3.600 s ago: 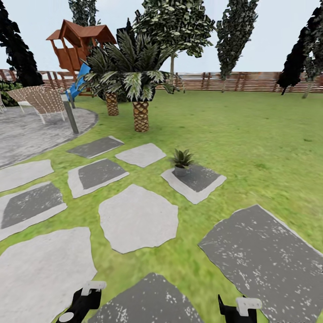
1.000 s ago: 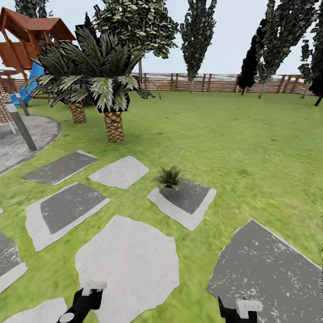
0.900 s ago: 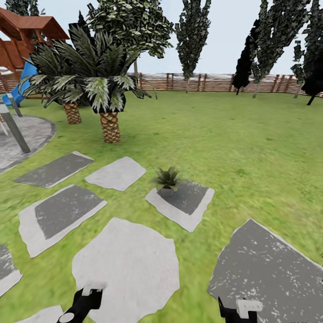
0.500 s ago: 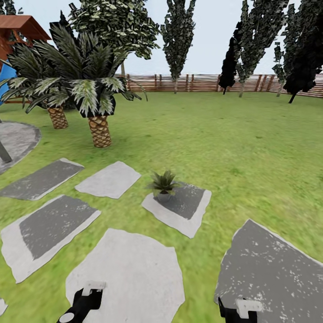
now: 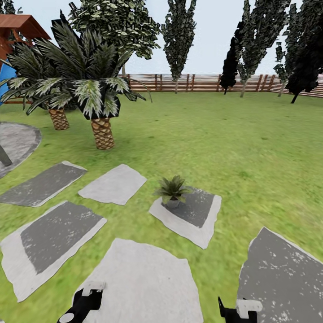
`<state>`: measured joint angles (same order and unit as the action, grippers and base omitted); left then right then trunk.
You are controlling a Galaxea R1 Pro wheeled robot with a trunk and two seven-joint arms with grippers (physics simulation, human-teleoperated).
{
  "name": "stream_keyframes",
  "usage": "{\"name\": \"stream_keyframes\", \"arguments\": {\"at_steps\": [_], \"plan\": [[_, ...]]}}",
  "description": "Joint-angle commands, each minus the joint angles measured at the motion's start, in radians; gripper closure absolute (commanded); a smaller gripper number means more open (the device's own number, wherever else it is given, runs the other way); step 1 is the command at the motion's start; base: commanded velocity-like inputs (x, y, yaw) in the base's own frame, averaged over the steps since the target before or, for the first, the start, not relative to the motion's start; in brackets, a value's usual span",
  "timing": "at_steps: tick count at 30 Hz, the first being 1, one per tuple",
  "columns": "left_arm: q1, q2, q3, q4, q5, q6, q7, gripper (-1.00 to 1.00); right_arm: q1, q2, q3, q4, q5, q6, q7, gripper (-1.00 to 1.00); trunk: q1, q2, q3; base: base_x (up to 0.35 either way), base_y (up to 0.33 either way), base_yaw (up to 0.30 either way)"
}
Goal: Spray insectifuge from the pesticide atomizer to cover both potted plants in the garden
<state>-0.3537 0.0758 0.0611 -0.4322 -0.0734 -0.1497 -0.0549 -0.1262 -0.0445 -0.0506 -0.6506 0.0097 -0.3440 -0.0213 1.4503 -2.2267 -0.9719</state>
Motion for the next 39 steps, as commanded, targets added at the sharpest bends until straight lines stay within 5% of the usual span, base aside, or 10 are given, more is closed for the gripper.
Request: {"name": "stream_keyframes", "arguments": {"at_steps": [1,23,39], "plan": [[-0.001,-0.001,0.006,0.001,-0.008,-0.004,-0.005,1.00,0.000,0.000,0.000,0.000,0.001,-0.003,-0.002,-1.00,0.000,0.000,-0.001,0.233,0.248,0.000],[-0.001,-0.001,0.006,0.001,-0.008,-0.004,-0.006,1.00,0.000,0.002,0.000,0.002,0.001,-0.003,-0.003,-1.00,0.000,0.000,-0.001,0.237,0.248,-0.004],[-0.001,-0.001,0.006,0.000,-0.008,-0.004,-0.008,1.00,0.000,0.002,0.000,0.002,0.001,-0.003,-0.003,-1.00,0.000,0.000,0.008,0.243,0.248,-0.231]]}}
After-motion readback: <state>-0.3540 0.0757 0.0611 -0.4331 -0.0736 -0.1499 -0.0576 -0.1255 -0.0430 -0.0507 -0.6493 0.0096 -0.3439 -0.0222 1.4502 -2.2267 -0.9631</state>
